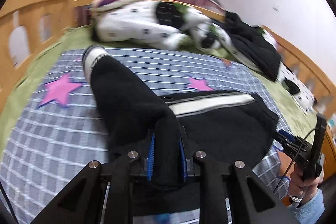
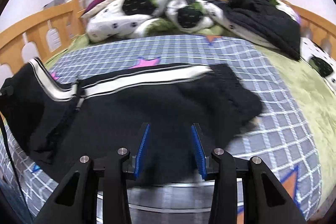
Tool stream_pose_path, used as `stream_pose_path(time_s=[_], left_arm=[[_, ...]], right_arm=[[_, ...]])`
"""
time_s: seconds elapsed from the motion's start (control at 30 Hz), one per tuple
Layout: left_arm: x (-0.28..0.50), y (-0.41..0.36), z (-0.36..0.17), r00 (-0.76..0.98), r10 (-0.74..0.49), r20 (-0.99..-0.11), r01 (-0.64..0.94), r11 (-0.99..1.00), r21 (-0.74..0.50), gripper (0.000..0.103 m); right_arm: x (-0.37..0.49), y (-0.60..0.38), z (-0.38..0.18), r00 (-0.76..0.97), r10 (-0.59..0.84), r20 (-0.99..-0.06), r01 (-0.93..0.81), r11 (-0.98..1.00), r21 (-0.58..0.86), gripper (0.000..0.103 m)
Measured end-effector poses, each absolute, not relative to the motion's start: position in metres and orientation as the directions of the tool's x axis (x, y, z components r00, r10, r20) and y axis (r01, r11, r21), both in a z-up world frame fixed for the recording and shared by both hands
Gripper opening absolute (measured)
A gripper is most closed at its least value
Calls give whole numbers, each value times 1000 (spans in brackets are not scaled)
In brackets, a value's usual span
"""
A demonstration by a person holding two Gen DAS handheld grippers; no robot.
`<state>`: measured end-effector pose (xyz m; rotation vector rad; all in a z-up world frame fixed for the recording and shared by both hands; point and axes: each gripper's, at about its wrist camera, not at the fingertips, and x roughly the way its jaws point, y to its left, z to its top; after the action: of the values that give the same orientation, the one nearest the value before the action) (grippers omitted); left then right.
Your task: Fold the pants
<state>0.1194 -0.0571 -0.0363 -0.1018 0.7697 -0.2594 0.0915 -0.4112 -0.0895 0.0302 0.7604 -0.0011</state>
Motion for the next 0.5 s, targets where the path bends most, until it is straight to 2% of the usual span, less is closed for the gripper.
stream_pose_path(time_s=[0.07,0.2,0.3,0.4,0.5], left_arm=[[124,-91,-50,665,-297,-686,230,955,-190,18],[132,-138,-94,580,-371,-725,251,928,-275,18],[127,-154,-119,565,-341,-751,255,938,-235,18],[110,-159,-106,610,-305,-731,300,943,-143,21],[102,-139,-83,615,-335,-714,321,933,-161,26]], right_arm=[[89,-433,-91,722,-8,-691,50,998,40,40],[85,-464,-92,712,-2,-702,104,989,103,40],[87,-474,-92,699,18,-715,127,981,149,40],[89,-465,-90,692,47,-720,112,979,172,40],[93,-445,-87,688,87,-720,66,981,181,40]])
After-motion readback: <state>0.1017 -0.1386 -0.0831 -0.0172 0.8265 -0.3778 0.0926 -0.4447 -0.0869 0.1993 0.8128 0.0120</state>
